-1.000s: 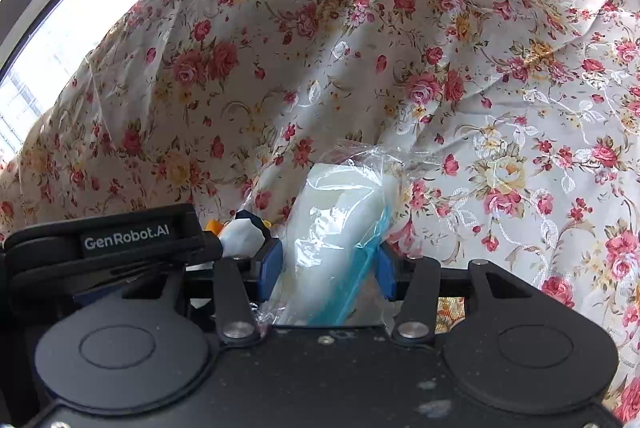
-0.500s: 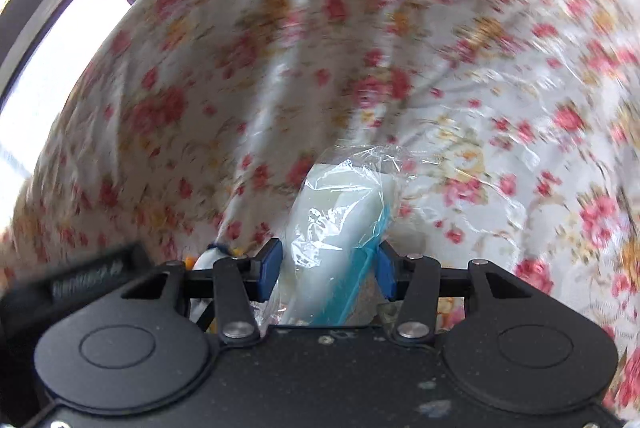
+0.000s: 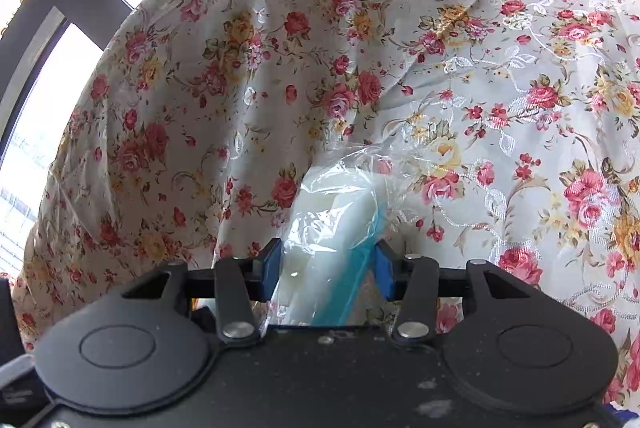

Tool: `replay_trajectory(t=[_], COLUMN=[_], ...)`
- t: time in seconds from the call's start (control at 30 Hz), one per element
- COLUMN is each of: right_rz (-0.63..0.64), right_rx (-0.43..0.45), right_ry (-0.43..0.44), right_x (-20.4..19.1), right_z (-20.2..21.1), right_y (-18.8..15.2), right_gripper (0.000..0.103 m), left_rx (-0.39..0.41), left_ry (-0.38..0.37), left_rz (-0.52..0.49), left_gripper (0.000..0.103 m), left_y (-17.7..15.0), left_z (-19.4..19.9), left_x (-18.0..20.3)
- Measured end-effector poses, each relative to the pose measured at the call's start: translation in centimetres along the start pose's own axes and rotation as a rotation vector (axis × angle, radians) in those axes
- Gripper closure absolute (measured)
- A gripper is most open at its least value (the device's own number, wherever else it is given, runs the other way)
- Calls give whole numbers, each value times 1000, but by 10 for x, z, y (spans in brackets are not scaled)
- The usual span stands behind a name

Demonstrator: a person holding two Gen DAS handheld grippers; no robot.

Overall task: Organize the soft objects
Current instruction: 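Grasp the wrapped white item with the right tool while the left tool grasps the penguin plush, then lift the wrapped item and penguin plush and carry both toward the tray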

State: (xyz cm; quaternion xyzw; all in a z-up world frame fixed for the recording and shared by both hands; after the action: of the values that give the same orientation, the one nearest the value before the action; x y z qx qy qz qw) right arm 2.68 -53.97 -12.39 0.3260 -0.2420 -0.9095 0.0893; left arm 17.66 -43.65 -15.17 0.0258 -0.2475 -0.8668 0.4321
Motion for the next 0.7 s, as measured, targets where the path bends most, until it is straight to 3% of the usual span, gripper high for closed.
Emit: replay_trajectory(t=[0.03, 0.1, 0.43, 0.7], right_rz=[1, -1, -21, -38], right_rx=[3, 5, 7, -7], right_ry=[0, 1, 1, 21], right_x=[0, 0, 0, -4], right_z=[0, 1, 2, 3], right_y=[0, 0, 0, 3], right_gripper=[57, 58, 59, 59], left_rx=[14, 37, 58, 86], left_ry=[25, 18, 24, 47], left_rz=[-16, -45, -44, -41], left_gripper=[46, 48, 51, 55], left_y=[0, -1, -5, 0], left_z=[-1, 1, 12, 44], left_x=[2, 7, 8, 5])
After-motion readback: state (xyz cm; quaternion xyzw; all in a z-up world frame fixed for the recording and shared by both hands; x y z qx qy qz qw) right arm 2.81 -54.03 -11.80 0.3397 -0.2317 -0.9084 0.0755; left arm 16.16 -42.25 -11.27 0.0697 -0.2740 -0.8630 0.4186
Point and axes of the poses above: each gripper's, at about its wrist camera, not at the fingertips, and z roughly against the way its jaws point, x to its right, y to its top, the point moved 8 cm from there along -z, roughly the way its jaws point
